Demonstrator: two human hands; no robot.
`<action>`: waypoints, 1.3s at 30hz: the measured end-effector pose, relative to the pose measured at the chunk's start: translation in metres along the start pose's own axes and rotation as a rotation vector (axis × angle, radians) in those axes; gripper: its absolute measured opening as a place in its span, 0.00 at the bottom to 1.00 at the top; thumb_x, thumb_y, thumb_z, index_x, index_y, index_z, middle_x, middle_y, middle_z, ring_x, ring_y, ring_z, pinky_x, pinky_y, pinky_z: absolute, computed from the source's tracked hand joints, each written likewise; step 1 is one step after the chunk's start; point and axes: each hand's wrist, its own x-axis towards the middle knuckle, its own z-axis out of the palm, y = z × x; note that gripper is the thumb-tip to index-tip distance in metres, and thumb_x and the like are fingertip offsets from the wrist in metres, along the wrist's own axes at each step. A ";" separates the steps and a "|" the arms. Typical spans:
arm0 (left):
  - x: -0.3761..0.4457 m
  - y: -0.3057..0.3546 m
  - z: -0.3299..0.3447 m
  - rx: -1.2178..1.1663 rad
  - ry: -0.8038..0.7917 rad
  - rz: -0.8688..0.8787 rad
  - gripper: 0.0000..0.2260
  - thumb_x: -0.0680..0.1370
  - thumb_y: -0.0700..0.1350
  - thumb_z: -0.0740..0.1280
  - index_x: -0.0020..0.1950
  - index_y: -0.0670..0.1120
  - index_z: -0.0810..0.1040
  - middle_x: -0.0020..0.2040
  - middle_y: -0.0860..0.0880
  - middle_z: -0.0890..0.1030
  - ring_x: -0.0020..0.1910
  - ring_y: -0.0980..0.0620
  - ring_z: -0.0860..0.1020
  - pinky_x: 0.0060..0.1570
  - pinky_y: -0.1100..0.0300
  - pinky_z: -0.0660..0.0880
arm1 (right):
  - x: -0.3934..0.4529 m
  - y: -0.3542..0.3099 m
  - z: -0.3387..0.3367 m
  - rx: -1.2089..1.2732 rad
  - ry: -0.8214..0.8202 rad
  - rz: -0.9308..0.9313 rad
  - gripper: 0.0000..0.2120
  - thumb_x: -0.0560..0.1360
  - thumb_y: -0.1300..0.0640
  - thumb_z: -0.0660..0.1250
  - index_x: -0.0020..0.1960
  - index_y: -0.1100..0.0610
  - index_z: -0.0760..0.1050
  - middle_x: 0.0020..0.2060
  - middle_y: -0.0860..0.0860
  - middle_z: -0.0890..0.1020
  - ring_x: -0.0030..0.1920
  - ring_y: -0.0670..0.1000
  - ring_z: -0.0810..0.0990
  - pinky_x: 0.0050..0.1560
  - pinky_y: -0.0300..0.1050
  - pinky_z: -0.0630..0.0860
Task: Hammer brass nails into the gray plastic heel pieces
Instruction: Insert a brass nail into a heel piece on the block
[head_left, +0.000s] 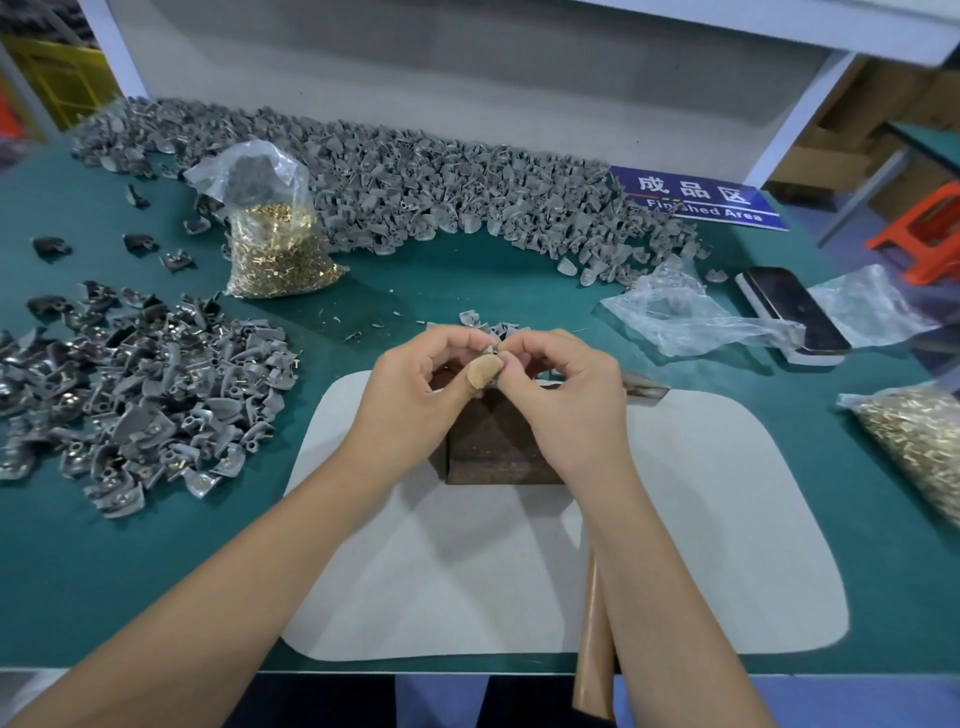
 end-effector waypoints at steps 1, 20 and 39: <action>0.001 0.000 0.001 0.009 -0.003 -0.001 0.05 0.80 0.40 0.71 0.55 0.45 0.83 0.47 0.50 0.86 0.39 0.54 0.82 0.47 0.62 0.78 | 0.000 0.000 0.001 0.001 0.021 0.010 0.06 0.74 0.64 0.73 0.43 0.54 0.82 0.38 0.46 0.83 0.41 0.46 0.80 0.46 0.36 0.73; 0.001 -0.005 -0.003 0.368 -0.161 0.107 0.04 0.77 0.47 0.75 0.51 0.54 0.86 0.47 0.56 0.83 0.53 0.57 0.76 0.56 0.61 0.72 | -0.022 0.032 -0.052 -0.685 0.087 0.519 0.15 0.82 0.48 0.65 0.58 0.60 0.75 0.55 0.59 0.82 0.58 0.63 0.79 0.52 0.54 0.76; 0.003 0.000 -0.009 0.480 -0.173 0.184 0.01 0.76 0.47 0.75 0.47 0.52 0.85 0.46 0.57 0.81 0.52 0.54 0.75 0.54 0.57 0.72 | -0.026 -0.029 -0.084 -0.516 -0.226 0.267 0.10 0.84 0.39 0.58 0.53 0.43 0.73 0.34 0.45 0.81 0.35 0.44 0.77 0.37 0.46 0.70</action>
